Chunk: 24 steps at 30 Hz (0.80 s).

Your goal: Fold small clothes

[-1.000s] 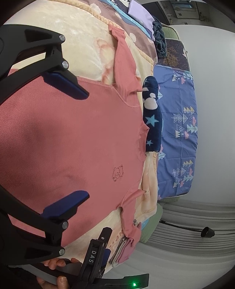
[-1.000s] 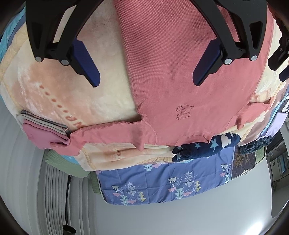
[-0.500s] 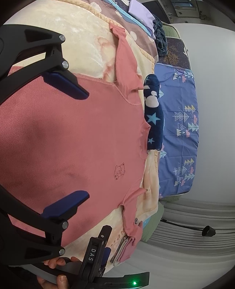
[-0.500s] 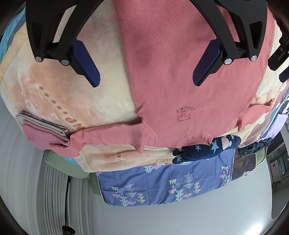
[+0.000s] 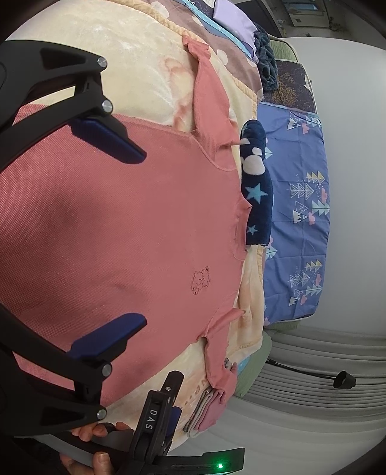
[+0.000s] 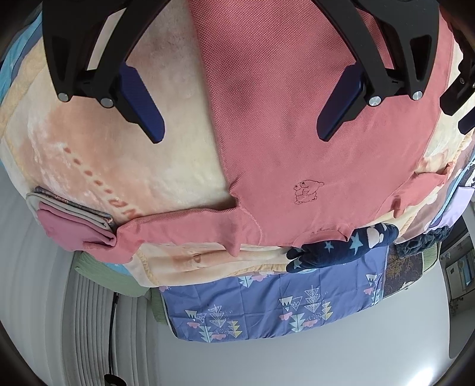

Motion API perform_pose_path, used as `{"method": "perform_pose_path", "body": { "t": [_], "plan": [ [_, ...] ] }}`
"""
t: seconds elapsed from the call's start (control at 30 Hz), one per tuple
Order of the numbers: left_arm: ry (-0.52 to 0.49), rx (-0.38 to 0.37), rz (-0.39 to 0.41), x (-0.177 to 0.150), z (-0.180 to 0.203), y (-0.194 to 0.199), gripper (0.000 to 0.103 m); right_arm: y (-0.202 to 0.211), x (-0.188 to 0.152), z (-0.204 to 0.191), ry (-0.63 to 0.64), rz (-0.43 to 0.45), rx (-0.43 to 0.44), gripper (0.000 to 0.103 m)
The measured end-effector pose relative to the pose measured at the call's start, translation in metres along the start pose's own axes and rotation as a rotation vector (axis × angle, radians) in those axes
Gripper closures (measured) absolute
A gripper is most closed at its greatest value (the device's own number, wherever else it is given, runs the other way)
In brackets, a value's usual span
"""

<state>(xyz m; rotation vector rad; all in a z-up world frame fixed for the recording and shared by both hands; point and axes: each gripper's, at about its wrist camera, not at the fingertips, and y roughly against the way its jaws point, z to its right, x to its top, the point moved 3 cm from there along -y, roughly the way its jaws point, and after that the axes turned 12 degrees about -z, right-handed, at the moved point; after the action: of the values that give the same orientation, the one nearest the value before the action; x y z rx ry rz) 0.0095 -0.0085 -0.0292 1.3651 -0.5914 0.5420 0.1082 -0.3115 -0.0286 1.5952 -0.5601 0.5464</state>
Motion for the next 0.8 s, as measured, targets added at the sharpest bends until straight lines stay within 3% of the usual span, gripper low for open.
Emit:
{"method": "perform_pose_path", "body": {
  "t": [0.8],
  "plan": [
    [0.008, -0.007, -0.004, -0.0013, -0.0014, -0.0039, 0.002, -0.0019, -0.0009, 0.0009, -0.002, -0.005, 0.0, 0.001]
  ]
}}
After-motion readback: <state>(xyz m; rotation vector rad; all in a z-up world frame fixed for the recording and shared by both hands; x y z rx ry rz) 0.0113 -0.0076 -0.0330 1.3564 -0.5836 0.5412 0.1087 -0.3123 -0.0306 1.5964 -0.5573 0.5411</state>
